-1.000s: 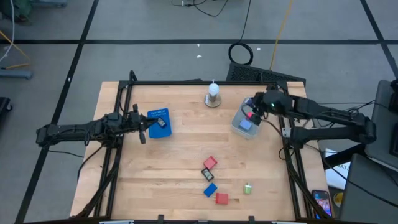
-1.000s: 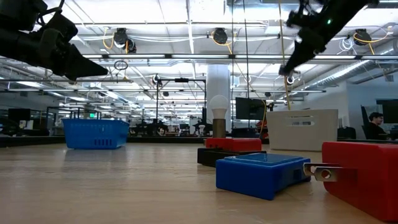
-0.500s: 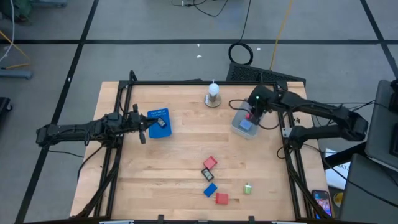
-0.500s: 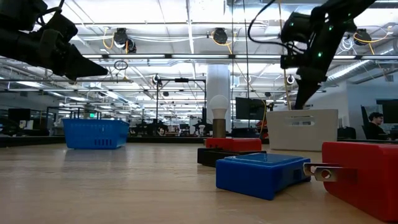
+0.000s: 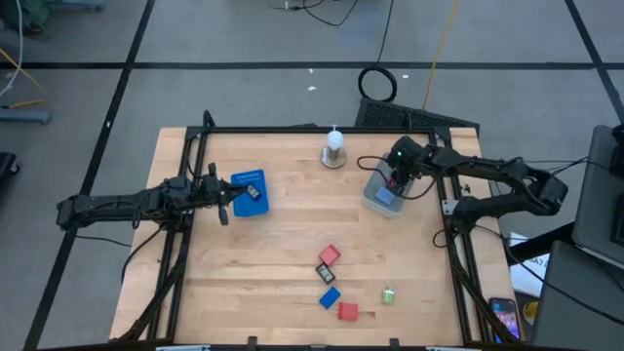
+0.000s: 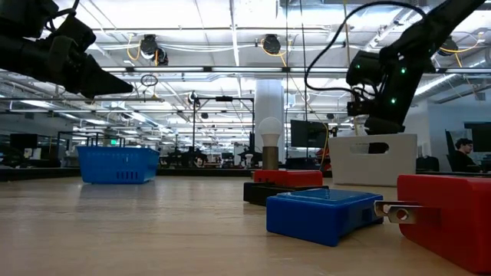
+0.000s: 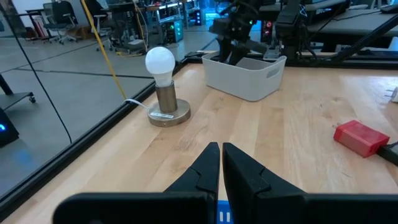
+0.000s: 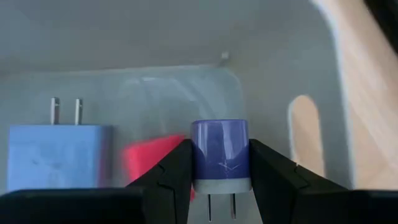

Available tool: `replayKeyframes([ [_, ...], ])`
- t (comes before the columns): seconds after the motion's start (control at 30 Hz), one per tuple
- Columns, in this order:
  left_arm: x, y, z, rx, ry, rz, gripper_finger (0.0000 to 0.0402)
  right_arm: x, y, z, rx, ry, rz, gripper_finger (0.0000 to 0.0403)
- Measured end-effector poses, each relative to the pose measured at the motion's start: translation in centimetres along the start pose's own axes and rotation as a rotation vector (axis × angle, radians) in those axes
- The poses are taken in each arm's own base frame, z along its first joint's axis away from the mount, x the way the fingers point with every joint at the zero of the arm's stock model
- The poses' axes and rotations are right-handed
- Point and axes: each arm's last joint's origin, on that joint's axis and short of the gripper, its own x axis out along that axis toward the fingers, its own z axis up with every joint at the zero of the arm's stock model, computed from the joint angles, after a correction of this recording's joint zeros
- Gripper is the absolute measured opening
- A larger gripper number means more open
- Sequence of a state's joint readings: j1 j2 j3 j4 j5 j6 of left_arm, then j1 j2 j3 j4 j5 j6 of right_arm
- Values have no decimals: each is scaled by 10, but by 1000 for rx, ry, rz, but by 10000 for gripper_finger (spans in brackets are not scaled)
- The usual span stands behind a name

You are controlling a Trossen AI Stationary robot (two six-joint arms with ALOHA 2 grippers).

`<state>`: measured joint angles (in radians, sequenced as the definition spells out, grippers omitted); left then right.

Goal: Pick & Place Office items
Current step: Put the purple charger adapter into the gray bin

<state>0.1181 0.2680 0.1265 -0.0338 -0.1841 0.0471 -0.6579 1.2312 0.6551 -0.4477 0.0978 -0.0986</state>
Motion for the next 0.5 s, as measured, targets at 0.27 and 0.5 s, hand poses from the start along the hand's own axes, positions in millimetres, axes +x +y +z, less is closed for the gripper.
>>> replayKeyframes([
  [0.27,0,0,0,0,0,0,24,18,0,-11,6,18,18,118],
  [0.5,0,0,0,0,1,0,24,21,0,-12,-8,29,17,126],
])
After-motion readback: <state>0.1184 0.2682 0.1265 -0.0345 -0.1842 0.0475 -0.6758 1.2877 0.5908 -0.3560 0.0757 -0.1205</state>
